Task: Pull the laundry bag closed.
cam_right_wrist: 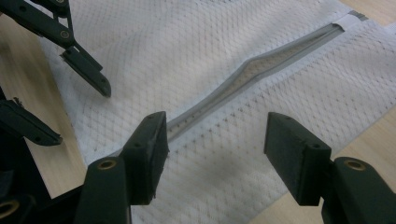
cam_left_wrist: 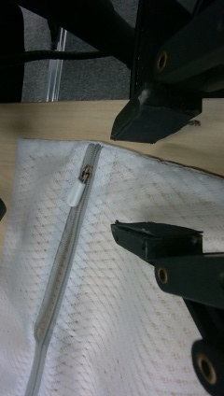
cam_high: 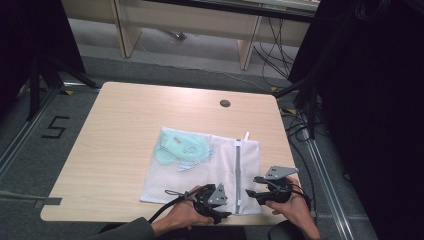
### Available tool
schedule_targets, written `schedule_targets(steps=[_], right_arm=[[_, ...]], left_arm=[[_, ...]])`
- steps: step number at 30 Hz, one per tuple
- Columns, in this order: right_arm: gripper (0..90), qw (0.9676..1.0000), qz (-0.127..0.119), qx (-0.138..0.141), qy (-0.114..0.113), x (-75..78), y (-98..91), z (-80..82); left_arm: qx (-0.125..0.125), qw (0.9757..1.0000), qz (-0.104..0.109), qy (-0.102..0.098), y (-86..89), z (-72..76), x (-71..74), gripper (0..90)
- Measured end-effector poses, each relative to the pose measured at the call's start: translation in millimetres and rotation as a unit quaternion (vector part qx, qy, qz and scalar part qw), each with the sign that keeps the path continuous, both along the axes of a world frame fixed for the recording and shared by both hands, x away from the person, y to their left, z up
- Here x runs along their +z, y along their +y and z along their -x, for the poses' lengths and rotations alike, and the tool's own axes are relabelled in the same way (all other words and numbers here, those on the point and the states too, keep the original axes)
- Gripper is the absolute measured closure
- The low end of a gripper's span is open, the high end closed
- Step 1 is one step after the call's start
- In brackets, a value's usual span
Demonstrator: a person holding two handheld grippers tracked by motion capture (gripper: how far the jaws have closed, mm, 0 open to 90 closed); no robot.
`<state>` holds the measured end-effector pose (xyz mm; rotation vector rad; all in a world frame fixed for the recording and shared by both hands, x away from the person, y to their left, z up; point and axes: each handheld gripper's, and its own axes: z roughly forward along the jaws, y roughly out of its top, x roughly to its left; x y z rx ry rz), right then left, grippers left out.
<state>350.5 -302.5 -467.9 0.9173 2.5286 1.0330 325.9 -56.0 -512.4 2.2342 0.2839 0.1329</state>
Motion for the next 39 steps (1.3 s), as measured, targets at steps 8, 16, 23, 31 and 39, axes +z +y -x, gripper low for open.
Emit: schedule_targets(steps=[8, 16, 23, 31, 39], right_arm=[[40.1, 0.9994, -0.006, -0.02, 0.026, 0.8, 1.1, 9.5], [40.1, 1.0, 0.003, 0.006, 0.003, 0.2, 1.7, 4.5], [40.0, 0.9998, 0.007, 0.013, 0.012, 0.3, 4.0, 3.4], [46.3, 0.9987, 0.006, 0.042, 0.029, -1.2, 11.0, 6.0], [49.8, 0.9935, 0.03, 0.098, 0.05, -6.4, 17.5, 3.8]], left_arm=[[-0.01, 0.9998, -0.019, 0.002, -9.6, -1.5, -3.0, 54.8], [-0.002, 0.9999, -0.01, 0.01, -9.0, -6.5, -4.0, 74.9], [-0.004, 1.0, -0.006, -0.006, -7.8, -7.9, -5.5, 87.4], [0.0, 0.9999, -0.003, -0.011, -7.4, -7.4, -5.1, 88.5], [-0.014, 0.9993, -0.026, -0.025, -5.5, -9.4, -3.6, 88.5]])
